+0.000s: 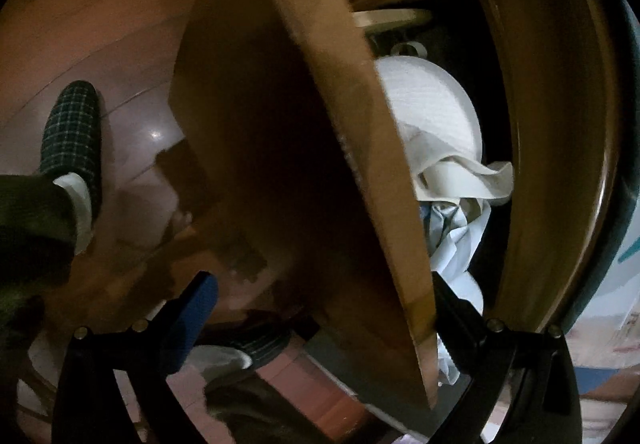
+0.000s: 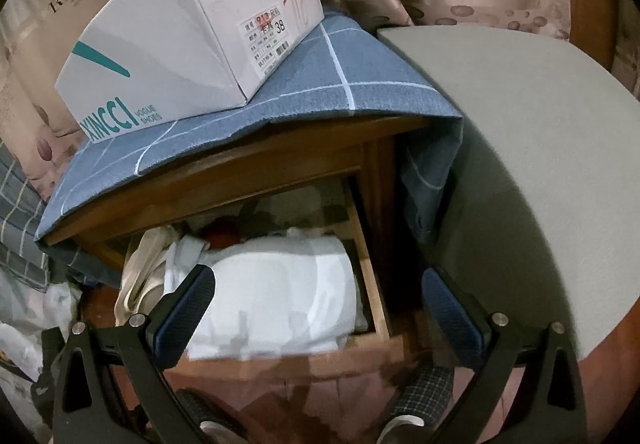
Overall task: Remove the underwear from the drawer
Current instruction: 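Hook the left tool on the drawer front and pull it open, then release the drawer and grasp the cream bra with the left tool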
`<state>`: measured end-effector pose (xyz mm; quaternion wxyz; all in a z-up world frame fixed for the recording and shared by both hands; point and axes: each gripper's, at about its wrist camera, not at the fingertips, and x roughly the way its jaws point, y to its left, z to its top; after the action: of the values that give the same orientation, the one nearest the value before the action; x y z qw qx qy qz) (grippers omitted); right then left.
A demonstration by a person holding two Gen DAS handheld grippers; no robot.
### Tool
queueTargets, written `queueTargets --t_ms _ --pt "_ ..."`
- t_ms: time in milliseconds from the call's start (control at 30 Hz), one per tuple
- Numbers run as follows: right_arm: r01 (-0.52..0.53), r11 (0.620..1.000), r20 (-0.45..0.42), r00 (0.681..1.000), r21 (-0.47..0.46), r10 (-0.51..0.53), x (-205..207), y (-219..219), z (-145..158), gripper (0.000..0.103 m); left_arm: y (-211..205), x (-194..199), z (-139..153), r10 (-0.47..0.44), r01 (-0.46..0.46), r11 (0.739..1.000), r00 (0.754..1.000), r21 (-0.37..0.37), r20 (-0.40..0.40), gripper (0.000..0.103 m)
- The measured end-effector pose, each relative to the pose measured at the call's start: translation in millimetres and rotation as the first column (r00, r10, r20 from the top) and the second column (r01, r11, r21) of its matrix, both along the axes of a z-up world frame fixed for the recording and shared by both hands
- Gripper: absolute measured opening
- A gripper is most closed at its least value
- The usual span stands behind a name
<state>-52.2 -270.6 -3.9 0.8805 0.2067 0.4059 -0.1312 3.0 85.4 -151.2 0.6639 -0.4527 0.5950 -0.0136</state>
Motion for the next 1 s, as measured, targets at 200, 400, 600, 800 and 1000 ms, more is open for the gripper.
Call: queueTargets --t_ms 200,400,600,800,1000 --pt "-0.032 0.999 -0.034 0.999 0.020 0.033 5 4 -8 0.103 1 -7 -5 -0.032 0.033 0.999 0.999 0.028 -0.021 0.103" --pt "-0.048 0.999 -0.041 0.998 0.012 0.049 7 9 -10 0.103 -3 -25 4 -0.053 0.051 0.996 0.999 0.078 0.012 0.103" --pt "-0.107 0.993 -0.081 0.990 0.056 0.112 13 19 -21 0.103 1 -32 14 -0.063 0.064 0.997 0.998 0.043 -0.020 0.103" --pt "-0.204 0.975 -0.172 0.961 0.093 0.217 24 39 -42 0.103 -5 -28 23 -0.135 0.131 0.980 0.991 0.148 0.016 0.103" --pt "-0.245 0.969 -0.236 0.939 0.045 0.248 27 49 -53 0.103 -15 -26 31 -0.213 0.187 0.935 0.975 0.301 0.056 0.103"
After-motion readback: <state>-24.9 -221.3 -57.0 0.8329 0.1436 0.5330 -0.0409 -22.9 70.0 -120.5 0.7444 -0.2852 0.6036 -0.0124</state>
